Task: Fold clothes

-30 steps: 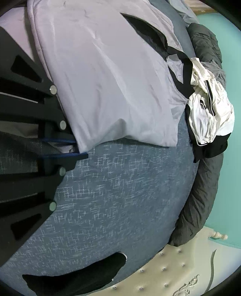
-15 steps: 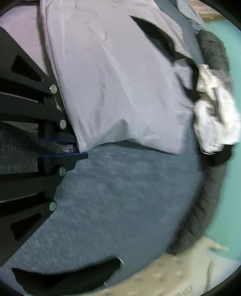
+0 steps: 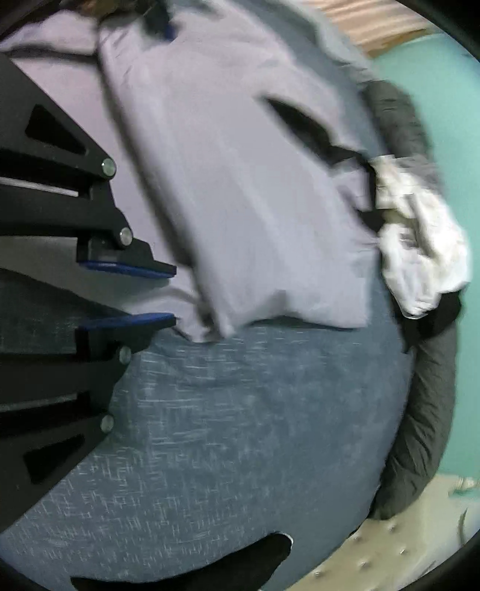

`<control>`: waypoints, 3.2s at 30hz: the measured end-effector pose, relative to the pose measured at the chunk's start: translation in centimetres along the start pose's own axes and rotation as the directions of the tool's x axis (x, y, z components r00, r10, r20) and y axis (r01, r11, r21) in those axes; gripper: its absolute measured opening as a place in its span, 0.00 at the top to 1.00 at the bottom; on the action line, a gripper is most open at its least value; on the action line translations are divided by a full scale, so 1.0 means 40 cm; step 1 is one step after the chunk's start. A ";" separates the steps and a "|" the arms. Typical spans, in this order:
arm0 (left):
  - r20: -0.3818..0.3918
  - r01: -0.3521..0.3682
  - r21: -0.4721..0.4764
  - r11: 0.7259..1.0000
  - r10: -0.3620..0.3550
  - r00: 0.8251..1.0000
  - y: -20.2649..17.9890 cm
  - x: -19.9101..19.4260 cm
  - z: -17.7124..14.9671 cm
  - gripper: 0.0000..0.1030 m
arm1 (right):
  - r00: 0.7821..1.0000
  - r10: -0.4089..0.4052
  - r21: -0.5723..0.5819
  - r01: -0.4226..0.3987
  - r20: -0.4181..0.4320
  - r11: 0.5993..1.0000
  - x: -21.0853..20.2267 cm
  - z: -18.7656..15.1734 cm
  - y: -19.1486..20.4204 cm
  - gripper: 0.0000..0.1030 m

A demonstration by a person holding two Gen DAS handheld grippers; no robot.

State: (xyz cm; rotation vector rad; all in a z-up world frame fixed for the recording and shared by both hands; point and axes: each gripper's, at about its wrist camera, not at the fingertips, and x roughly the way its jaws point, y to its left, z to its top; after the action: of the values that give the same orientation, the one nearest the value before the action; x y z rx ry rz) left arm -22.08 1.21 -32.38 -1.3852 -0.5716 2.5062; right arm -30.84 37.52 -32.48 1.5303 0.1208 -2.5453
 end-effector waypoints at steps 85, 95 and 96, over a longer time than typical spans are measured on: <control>0.058 -0.062 0.092 0.994 0.056 0.997 0.044 -0.132 -0.024 0.53 | 0.991 -0.133 0.062 0.133 0.007 0.989 0.073 0.053 -0.022 0.56; -0.019 -0.094 0.163 0.982 0.098 0.995 0.012 -0.055 -0.053 0.53 | 0.979 -0.166 -0.016 0.169 0.119 0.986 0.043 0.070 -0.014 0.95; -0.027 -0.093 0.165 0.982 0.099 0.995 0.011 -0.049 -0.056 0.53 | 0.979 -0.169 -0.022 0.172 0.115 0.985 0.045 0.068 -0.018 0.95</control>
State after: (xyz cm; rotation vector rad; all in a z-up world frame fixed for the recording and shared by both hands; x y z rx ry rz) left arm -19.14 0.62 -32.17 -1.4226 -0.2906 2.5325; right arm -34.17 37.62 -32.79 1.4176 0.2886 -2.7402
